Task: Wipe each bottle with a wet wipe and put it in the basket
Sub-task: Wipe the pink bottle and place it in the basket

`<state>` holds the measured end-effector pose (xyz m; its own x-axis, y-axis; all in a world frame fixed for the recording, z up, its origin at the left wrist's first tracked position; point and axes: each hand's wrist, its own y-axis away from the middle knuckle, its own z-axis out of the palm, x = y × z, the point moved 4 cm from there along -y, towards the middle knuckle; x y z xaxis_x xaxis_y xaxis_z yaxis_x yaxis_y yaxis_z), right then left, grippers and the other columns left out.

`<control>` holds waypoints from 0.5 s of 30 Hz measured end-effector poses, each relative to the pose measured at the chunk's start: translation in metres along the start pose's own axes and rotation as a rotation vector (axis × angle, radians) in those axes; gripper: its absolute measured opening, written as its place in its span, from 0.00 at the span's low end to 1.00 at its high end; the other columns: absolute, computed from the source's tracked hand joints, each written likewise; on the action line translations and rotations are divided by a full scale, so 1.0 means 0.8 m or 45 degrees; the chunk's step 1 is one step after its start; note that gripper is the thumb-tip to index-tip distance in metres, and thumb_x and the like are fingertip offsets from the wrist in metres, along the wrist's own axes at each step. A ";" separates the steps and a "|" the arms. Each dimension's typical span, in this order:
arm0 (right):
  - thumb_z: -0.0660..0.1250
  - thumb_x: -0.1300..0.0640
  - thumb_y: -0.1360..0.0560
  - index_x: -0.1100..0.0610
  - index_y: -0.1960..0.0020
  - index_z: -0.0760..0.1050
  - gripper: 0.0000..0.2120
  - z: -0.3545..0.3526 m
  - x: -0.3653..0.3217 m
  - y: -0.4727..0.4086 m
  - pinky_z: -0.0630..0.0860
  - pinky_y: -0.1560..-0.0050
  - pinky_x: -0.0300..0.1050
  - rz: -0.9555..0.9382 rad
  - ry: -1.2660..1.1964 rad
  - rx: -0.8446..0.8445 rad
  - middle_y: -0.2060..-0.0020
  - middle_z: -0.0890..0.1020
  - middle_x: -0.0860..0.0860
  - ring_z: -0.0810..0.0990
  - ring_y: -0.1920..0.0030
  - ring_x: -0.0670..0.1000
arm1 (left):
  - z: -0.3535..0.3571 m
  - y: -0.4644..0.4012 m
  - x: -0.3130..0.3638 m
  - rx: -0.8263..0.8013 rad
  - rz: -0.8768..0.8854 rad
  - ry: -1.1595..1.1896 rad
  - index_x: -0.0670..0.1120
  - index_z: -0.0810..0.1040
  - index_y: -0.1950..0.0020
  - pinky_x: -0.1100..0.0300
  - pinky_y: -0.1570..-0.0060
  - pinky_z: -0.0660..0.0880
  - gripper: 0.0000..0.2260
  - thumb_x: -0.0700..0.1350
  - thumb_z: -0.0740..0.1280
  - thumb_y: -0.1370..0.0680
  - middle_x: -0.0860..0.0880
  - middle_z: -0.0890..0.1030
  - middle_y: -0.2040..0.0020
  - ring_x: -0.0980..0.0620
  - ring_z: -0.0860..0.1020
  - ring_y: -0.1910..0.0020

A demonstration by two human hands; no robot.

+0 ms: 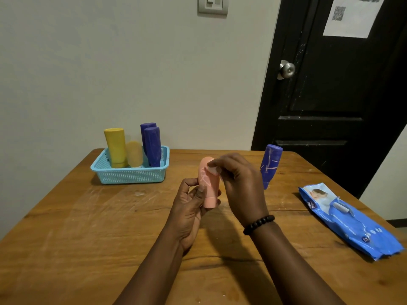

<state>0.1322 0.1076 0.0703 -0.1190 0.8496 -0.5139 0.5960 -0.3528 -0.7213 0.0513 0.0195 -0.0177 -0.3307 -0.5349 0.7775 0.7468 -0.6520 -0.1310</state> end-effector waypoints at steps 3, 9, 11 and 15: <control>0.67 0.64 0.27 0.55 0.46 0.81 0.12 0.006 0.000 0.019 0.77 0.48 0.31 0.023 -0.006 -0.014 0.47 0.80 0.48 0.77 0.47 0.42 | 0.000 0.000 0.001 -0.013 0.033 0.040 0.43 0.73 0.42 0.52 0.55 0.82 0.11 0.41 0.66 0.24 0.40 0.83 0.46 0.47 0.84 0.51; 0.68 0.70 0.27 0.53 0.48 0.81 0.15 0.000 0.002 0.044 0.75 0.48 0.28 0.074 -0.048 -0.025 0.48 0.79 0.43 0.77 0.48 0.38 | 0.003 0.002 0.000 -0.009 0.027 0.055 0.43 0.72 0.39 0.52 0.53 0.82 0.15 0.43 0.66 0.25 0.40 0.83 0.43 0.47 0.84 0.49; 0.68 0.70 0.27 0.53 0.48 0.82 0.15 -0.004 0.003 0.049 0.74 0.48 0.27 0.092 -0.069 -0.041 0.49 0.79 0.42 0.77 0.48 0.37 | 0.005 0.003 -0.002 0.002 0.011 0.037 0.44 0.72 0.37 0.51 0.51 0.82 0.17 0.44 0.66 0.25 0.41 0.84 0.42 0.46 0.83 0.47; 0.67 0.72 0.27 0.52 0.51 0.83 0.16 -0.011 0.007 0.057 0.75 0.49 0.28 0.142 -0.134 -0.159 0.51 0.81 0.42 0.77 0.47 0.37 | 0.008 0.005 -0.004 0.035 -0.044 0.049 0.47 0.73 0.35 0.50 0.47 0.81 0.19 0.46 0.67 0.26 0.40 0.84 0.42 0.45 0.83 0.46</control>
<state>0.1656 0.0998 0.0385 -0.1253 0.7601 -0.6377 0.7034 -0.3852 -0.5974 0.0589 0.0224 -0.0168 -0.3780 -0.5333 0.7568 0.7499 -0.6558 -0.0876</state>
